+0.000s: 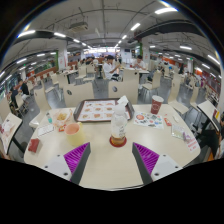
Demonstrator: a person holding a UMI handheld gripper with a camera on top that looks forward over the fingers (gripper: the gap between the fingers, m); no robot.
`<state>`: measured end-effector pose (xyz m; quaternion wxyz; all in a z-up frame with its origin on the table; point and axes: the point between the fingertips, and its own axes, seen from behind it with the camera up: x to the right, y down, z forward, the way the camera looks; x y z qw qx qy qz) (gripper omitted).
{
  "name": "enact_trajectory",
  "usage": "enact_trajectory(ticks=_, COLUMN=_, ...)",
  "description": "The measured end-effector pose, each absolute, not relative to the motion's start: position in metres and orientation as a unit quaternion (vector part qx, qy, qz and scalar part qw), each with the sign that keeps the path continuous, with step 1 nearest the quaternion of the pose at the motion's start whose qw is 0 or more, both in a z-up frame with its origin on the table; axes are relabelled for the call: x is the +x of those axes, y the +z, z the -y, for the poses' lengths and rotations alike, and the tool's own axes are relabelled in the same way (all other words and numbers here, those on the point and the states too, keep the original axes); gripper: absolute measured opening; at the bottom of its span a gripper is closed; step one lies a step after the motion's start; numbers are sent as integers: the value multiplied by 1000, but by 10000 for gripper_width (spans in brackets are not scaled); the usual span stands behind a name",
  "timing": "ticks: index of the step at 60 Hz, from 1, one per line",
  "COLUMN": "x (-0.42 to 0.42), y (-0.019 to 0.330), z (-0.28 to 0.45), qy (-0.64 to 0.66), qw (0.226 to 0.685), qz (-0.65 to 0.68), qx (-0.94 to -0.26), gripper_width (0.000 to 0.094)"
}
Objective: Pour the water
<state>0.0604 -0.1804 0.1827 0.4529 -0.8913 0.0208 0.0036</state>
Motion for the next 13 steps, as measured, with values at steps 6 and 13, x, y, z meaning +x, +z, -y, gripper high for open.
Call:
enact_trajectory(ticks=6, x=60, y=186, z=193, qy=-2, qw=448, qz=-25, qx=-894, gripper_width=846)
enact_trajectory(ticks=13, x=58, y=191, z=200, qy=-4, qw=448, qz=-23, qx=-894, gripper_width=847)
